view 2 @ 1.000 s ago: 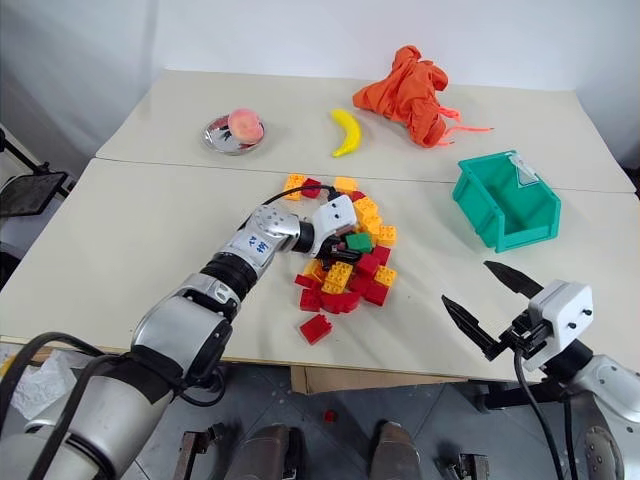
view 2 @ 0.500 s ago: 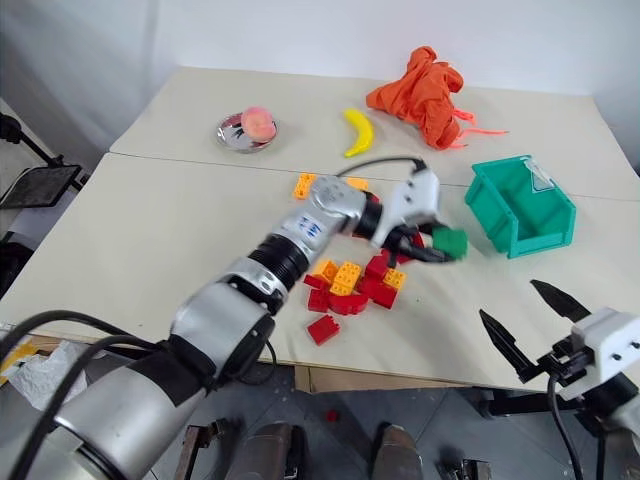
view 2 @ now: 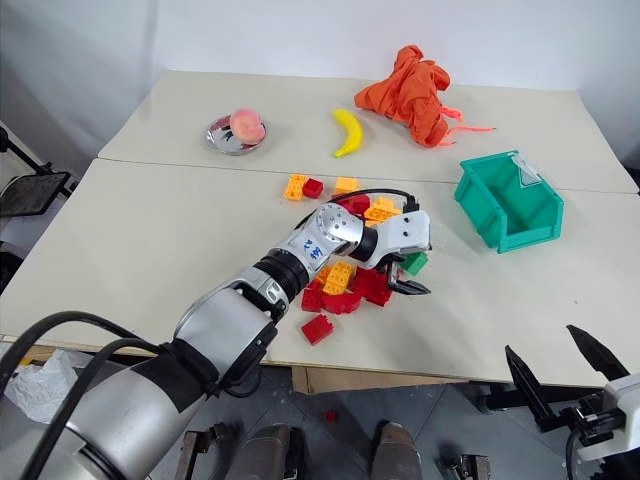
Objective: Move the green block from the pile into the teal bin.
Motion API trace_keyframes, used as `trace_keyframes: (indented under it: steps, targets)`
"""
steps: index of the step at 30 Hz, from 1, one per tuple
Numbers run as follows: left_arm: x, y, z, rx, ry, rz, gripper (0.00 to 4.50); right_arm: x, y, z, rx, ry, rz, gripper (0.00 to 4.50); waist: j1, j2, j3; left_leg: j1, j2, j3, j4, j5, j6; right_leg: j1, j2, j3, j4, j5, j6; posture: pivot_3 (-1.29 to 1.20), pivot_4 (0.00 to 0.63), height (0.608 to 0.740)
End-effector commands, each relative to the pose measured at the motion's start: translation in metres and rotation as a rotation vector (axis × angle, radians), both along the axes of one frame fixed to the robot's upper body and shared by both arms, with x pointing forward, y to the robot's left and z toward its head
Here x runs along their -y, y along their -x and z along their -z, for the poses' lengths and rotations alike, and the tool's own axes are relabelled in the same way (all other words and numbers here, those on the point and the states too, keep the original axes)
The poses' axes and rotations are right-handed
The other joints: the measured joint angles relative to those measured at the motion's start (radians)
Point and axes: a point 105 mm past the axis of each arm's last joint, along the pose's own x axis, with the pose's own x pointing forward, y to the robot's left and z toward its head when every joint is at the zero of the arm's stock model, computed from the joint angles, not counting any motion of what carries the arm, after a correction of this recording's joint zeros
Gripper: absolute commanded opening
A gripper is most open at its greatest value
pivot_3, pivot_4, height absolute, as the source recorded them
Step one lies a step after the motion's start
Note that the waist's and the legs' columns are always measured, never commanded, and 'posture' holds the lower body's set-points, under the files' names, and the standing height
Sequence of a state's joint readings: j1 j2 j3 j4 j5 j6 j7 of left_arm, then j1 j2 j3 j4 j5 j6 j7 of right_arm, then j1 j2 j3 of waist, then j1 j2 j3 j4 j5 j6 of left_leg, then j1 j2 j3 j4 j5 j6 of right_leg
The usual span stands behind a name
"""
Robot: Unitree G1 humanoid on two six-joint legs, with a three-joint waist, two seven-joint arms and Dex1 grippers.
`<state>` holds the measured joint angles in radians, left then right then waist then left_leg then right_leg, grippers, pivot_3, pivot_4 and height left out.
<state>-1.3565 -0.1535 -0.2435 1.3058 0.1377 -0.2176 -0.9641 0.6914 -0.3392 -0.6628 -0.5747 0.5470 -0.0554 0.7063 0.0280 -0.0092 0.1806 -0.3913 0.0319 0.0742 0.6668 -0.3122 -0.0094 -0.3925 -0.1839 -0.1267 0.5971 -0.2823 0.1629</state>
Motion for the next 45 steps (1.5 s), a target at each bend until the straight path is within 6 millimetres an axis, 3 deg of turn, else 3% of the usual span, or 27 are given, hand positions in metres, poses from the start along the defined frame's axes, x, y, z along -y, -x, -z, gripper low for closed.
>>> trace_keyframes:
  steps: [1, 5, 10, 13, 17, 21, 25, 32, 42, 45]
  targets:
    - [0.017, 0.024, -0.034, -0.048, 0.25, 0.156, 4.46, -0.002, -0.003, -0.001, 0.004, 0.023, -0.023, 4.5, -0.001, 0.0, 0.0, 0.0, 0.0, 0.0, 0.0, 0.0, 0.0, 0.0, 0.0, 0.0, 0.0, 0.0, 0.0, 0.0, 0.15, 0.74]
    - [-0.037, 0.004, -0.043, -0.059, 0.337, 0.152, 4.46, 0.005, -0.007, 0.007, -0.061, 0.048, -0.051, 4.5, -0.006, 0.003, -0.002, 0.001, 0.0, 0.0, 0.0, 0.0, 0.0, 0.001, 0.0, 0.0, 0.0, 0.0, 0.0, 0.0, 0.15, 0.74]
    - [-0.114, -0.007, -0.03, -0.039, 0.363, 0.131, 4.46, 0.015, -0.027, 0.005, -0.097, 0.063, -0.092, 4.5, -0.021, 0.003, -0.002, 0.002, 0.0, 0.001, 0.001, 0.0, 0.0, 0.0, 0.0, 0.002, 0.004, 0.0, -0.001, 0.0, 0.15, 0.74]
    - [-0.161, -0.007, -0.02, -0.015, 0.353, 0.069, 4.46, 0.003, -0.046, 0.001, -0.127, 0.054, -0.199, 4.5, -0.025, 0.003, -0.002, 0.002, 0.001, 0.001, 0.001, 0.0, 0.0, 0.0, 0.0, 0.002, 0.005, 0.0, -0.001, 0.0, 0.15, 0.74]
    - [-0.207, 0.001, -0.015, 0.011, 0.375, -0.025, 4.46, -0.021, -0.076, -0.003, -0.179, 0.115, -0.33, 4.5, -0.02, 0.003, -0.002, 0.002, 0.0, 0.0, 0.004, 0.0, 0.0, 0.001, 0.0, 0.002, 0.006, 0.0, -0.001, 0.0, 0.15, 0.74]
    - [-0.241, 0.01, -0.008, 0.013, 0.381, -0.15, 4.46, -0.038, -0.103, -0.005, -0.232, 0.157, -0.42, 4.5, -0.02, 0.003, -0.001, 0.001, 0.001, 0.0, 0.007, 0.0, 0.0, 0.001, 0.0, 0.002, 0.009, 0.0, -0.001, 0.0, 0.15, 0.74]
    - [-0.258, 0.022, -0.001, -0.007, 0.371, -0.236, 4.46, -0.047, -0.137, -0.011, -0.21, 0.216, -0.446, 4.5, -0.018, 0.001, -0.001, 0.0, 0.001, -0.001, 0.012, -0.001, 0.0, 0.001, -0.001, 0.002, 0.01, 0.0, 0.0, 0.0, 0.15, 0.74]
    - [-0.256, 0.038, 0.001, -0.031, 0.388, -0.272, 4.46, -0.067, -0.187, -0.012, -0.234, 0.286, -0.528, 4.5, -0.016, 0.001, -0.001, -0.001, 0.001, -0.001, 0.013, -0.002, 0.0, 0.001, 0.0, 0.002, 0.01, 0.0, 0.0, 0.0, 0.15, 0.74]
    - [-0.244, 0.046, 0.001, -0.057, 0.403, -0.252, 4.46, -0.084, -0.222, 0.001, -0.271, 0.28, -0.598, 4.5, -0.032, 0.001, -0.001, -0.001, 0.001, -0.001, 0.013, -0.002, 0.0, 0.001, 0.0, 0.001, 0.01, 0.0, 0.0, 0.0, 0.15, 0.74]
    - [-0.239, 0.048, 0.001, -0.062, 0.403, -0.232, 4.5, -0.084, -0.224, 0.003, -0.265, 0.26, -0.601, 3.92, -0.033, 0.001, -0.001, 0.0, 0.001, -0.001, 0.013, -0.002, 0.0, 0.001, 0.0, 0.001, 0.01, 0.0, 0.0, 0.0, 0.15, 0.74]
